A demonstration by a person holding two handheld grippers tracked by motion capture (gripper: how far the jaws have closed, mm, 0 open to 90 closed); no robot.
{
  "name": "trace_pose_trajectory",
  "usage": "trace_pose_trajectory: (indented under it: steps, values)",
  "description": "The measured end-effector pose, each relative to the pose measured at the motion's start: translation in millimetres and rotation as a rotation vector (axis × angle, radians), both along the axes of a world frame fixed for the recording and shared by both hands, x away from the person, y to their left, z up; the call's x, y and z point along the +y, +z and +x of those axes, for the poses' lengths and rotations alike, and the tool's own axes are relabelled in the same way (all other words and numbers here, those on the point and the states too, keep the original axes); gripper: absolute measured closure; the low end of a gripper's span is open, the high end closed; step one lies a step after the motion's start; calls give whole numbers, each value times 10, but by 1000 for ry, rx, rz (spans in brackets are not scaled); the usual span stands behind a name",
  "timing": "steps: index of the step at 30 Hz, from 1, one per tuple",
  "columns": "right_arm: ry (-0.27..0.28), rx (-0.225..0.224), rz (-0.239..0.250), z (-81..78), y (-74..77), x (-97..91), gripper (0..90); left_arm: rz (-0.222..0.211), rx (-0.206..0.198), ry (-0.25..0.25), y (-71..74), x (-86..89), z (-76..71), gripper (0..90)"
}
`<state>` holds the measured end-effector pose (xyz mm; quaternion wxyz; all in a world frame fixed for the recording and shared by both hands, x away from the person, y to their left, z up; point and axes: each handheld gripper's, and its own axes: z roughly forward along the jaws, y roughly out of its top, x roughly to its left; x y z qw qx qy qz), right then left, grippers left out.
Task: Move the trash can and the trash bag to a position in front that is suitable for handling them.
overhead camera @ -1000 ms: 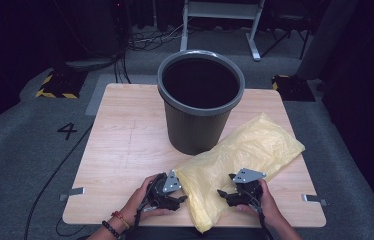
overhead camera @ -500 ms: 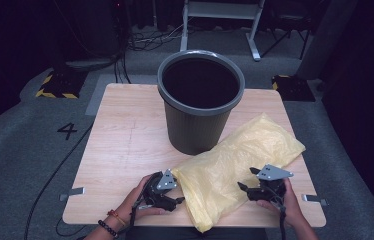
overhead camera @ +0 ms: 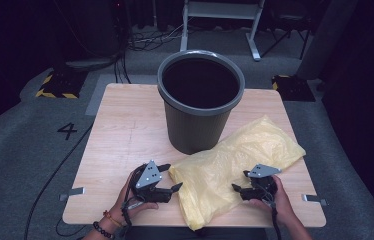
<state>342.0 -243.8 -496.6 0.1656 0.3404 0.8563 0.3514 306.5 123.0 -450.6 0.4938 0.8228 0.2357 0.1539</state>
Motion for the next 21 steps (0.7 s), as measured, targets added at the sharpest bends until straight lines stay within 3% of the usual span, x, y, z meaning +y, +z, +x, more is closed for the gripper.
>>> trace_pose_trajectory:
  steps: [1,2,6,12,13,15,17,18,19,21]
  values:
    - [17,4,4,-25,-3,94,297,17,3,-16,-18,-43,-14,277]
    - [26,8,7,-37,-4,136,296,61,29,-46,-91,-118,-6,277]
    - [69,8,0,-86,-1,244,292,175,88,-63,-297,-212,71,279]
    - [108,8,28,-107,19,194,285,219,121,-75,-398,-179,146,325]
    - [123,3,51,-121,60,135,276,272,120,-59,-430,-176,161,331]
    - [124,0,66,-126,89,93,272,292,121,-61,-456,-170,170,339]
    - [110,-26,93,-133,203,-83,274,273,142,-65,-467,-93,209,341]
    - [110,-26,93,-133,203,-83,274,273,142,-65,-467,-93,209,341]
    - [69,-71,83,-124,268,-242,271,265,162,-74,-471,-33,226,341]
    - [-5,-92,64,-87,294,-428,273,259,178,-73,-473,44,244,339]
